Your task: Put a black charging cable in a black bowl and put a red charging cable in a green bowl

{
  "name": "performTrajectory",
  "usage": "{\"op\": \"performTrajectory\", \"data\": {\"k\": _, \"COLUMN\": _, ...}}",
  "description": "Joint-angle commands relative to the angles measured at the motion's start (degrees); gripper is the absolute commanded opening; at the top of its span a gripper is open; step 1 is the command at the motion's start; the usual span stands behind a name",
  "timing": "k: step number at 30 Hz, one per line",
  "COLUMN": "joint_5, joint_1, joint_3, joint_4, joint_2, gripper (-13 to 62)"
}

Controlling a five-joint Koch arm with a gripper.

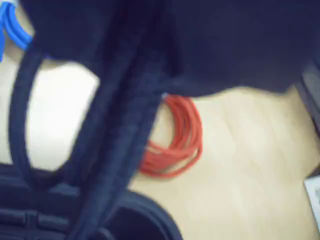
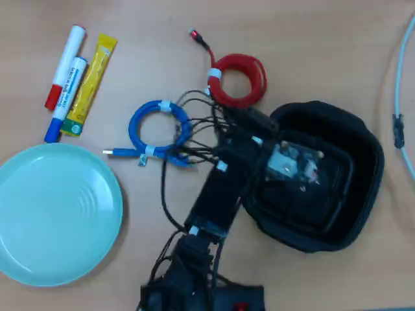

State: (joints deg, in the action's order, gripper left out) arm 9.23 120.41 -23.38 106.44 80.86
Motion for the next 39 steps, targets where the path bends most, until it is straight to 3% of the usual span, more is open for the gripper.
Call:
{"op": "performTrajectory", "data": {"k": 1, "joint_5": 0.0, "joint_1": 4.8, "joint_3": 3.4, "joint_4": 3.0, "joint_2": 2.5, "gripper": -6.0}}
{"op": "performTrajectory", "data": {"k": 10, "joint_5": 5.2, "joint_1": 14.2, "joint_3": 2.5, "joint_4": 2.9, "joint_2": 1.1, "gripper": -5.9}}
{"op": "performTrajectory", "data": {"k": 18, "joint_5": 7.6, "joint_1": 15.6, "joint_3": 2.4, "joint_4": 2.8, "joint_2": -11.2, "gripper": -5.4}}
{"op": "performTrajectory", "data": {"k": 30, "joint_5": 9.6, "joint_1": 17.1, "joint_3": 2.4, "joint_4": 2.8, "joint_2": -20.9, "gripper": -4.6}}
{"op": "performTrajectory", "data": {"k": 33, "joint_5": 10.9, "joint_1": 16.8, "joint_3": 2.4, "joint_4": 2.7, "joint_2": -22.6, "gripper": 1.7}}
{"op": "performTrajectory", "data": {"k": 39, "joint_5": 11.0, "joint_1": 16.3, "joint_3": 2.3, "joint_4": 2.7, "joint_2": -22.7, "gripper": 27.0}}
